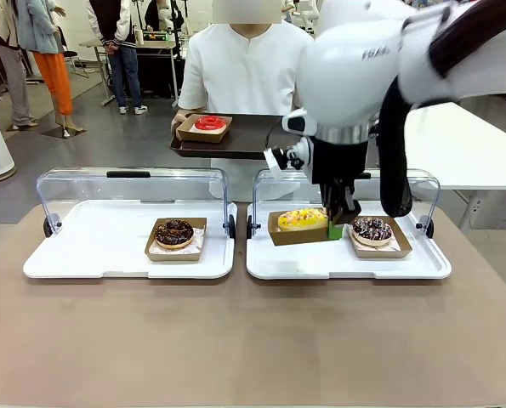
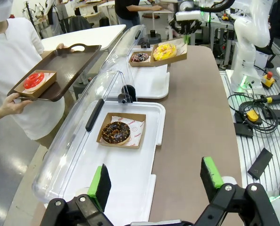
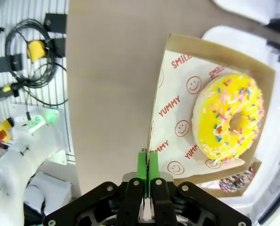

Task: Provide the desired donut to the person.
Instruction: Pick up and lift the Paper togo box containing the Donut pointed at by the person.

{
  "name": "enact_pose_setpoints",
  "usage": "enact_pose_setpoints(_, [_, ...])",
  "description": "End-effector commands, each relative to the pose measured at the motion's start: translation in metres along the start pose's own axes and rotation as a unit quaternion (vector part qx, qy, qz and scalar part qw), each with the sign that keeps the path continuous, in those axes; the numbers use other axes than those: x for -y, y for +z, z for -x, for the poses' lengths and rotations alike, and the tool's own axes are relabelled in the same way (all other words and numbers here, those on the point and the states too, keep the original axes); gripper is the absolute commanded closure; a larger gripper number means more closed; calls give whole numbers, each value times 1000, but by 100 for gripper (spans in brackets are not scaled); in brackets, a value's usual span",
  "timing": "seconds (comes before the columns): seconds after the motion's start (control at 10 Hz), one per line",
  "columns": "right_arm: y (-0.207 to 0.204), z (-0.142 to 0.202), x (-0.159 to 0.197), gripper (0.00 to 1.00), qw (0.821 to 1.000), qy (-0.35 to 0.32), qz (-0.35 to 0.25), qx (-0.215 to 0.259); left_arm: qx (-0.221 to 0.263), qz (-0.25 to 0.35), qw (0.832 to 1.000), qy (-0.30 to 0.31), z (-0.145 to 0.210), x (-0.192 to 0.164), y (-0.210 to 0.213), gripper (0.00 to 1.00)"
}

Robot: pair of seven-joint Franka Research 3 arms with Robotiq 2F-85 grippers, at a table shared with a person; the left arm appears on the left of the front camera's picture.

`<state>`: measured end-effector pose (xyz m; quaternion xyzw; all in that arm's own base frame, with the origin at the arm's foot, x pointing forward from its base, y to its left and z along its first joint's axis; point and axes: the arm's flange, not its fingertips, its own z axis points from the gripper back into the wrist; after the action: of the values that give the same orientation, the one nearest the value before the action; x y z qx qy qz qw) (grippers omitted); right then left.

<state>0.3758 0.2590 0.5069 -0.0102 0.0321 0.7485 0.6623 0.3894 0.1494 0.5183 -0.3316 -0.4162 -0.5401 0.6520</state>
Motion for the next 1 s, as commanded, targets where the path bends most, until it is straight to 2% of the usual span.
enact_pose_setpoints(0.0, [29, 0, -14, 100, 1000, -5, 7, 9, 10, -4, 1000, -5, -2, -1, 1, 0])
enact_pose_setpoints(0.3, [87, -7, -14, 100, 999, -28, 14, 18, 10, -4, 1000, -5, -2, -1, 1, 0])
enact_pose_setpoints(0.5, [93, 0, 2, 100, 999, -32, 7, 30, 10, -4, 1000, -5, -2, -1, 1, 0])
enact_pose_setpoints(0.6, [92, -1, -19, 100, 999, -16, 27, 13, 10, -4, 1000, -5, -2, -1, 1, 0])
enact_pose_setpoints(0.9, [92, -1, -19, 100, 999, -16, 27, 13, 10, -4, 1000, -5, -2, -1, 1, 0])
